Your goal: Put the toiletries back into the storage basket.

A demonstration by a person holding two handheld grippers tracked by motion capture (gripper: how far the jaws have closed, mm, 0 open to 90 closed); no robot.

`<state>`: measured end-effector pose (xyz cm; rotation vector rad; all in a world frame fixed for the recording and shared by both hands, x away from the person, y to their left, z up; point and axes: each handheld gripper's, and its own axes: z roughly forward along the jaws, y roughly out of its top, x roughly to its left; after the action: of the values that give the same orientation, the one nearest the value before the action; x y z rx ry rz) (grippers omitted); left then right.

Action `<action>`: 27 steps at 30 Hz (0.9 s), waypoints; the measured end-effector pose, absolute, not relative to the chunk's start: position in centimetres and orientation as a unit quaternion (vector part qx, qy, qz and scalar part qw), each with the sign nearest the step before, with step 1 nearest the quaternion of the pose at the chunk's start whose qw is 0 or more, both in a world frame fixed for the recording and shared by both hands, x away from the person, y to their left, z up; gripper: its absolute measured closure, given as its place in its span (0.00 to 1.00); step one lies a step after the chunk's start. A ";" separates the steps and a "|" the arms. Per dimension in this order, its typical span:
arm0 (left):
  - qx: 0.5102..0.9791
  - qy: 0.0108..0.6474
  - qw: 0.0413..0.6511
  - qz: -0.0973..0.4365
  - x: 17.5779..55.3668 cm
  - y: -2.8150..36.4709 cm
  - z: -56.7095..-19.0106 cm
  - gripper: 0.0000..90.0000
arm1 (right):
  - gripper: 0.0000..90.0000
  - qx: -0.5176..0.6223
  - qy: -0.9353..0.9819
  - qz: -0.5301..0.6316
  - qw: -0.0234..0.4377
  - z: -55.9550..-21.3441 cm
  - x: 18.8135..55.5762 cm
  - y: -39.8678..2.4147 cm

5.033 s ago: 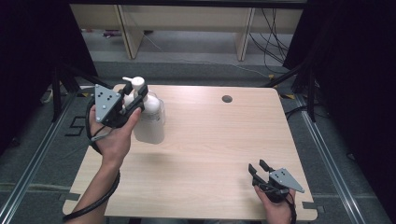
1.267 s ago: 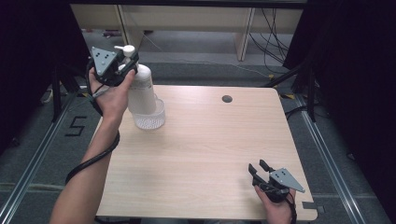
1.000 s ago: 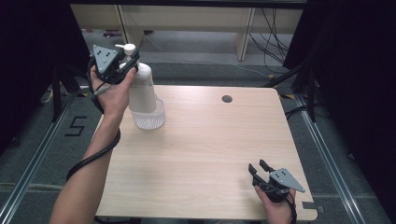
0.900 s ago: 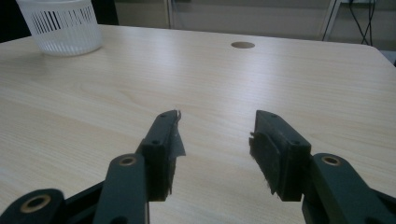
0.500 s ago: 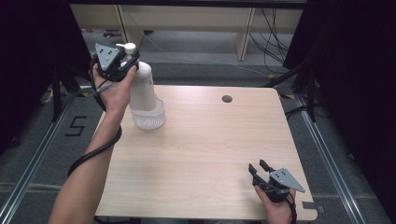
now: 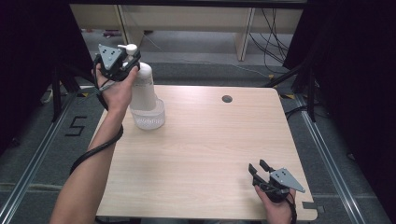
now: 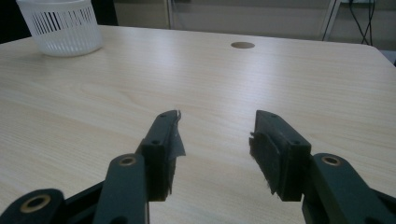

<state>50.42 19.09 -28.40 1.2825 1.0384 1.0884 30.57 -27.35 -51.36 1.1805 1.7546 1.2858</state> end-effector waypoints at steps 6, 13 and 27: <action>0.543 0.442 0.551 0.454 50.9 19.2 -28.8 0.66 | 0.57 0.449 0.670 0.491 0.329 -51.4 30.6 -27.4; 0.547 0.444 0.546 0.454 51.3 19.1 -29.2 0.66 | 0.57 0.450 0.670 0.491 0.328 -51.4 30.6 -27.4; 0.556 0.451 0.538 0.445 51.9 18.9 -30.6 0.66 | 0.57 0.450 0.670 0.491 0.328 -51.4 30.6 -27.4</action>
<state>51.87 18.93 -30.62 1.3225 1.0728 1.0582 30.59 -27.36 -51.36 1.1789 1.7534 1.2849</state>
